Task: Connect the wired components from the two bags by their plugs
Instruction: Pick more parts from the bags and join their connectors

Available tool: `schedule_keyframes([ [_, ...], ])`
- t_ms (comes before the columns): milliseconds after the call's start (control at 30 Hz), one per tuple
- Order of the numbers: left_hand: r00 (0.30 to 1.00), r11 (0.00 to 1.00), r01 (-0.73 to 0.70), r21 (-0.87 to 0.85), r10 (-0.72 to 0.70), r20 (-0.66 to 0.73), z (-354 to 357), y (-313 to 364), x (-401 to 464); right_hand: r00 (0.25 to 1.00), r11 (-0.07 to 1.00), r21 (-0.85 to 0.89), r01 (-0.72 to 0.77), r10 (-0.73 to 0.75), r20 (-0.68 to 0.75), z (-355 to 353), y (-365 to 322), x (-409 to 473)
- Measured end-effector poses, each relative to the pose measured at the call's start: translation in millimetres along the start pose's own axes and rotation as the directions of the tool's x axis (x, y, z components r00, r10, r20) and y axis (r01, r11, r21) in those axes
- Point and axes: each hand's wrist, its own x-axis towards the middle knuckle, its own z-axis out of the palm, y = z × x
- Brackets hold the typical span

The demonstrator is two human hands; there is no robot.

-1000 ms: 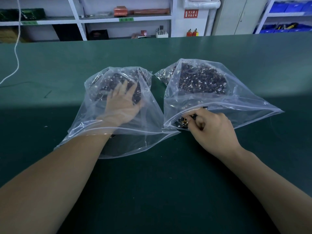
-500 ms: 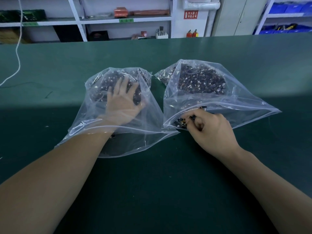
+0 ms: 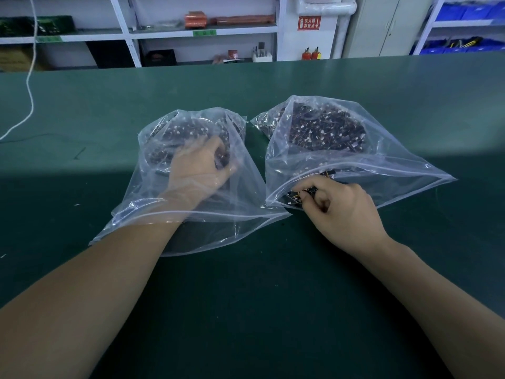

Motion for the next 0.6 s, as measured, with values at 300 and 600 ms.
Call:
schedule_keyframes([
  [300,0.998,0.995,-0.057,0.081,0.057,0.001,0,-4,3,1.0,1.0,0.016,-0.007,0.006,0.003,0,2,0],
  [600,0.972,0.997,0.017,0.08,-0.035,0.233,-9,2,0,1.0,1.0,0.008,0.007,-0.007,0.006,1,2,1],
])
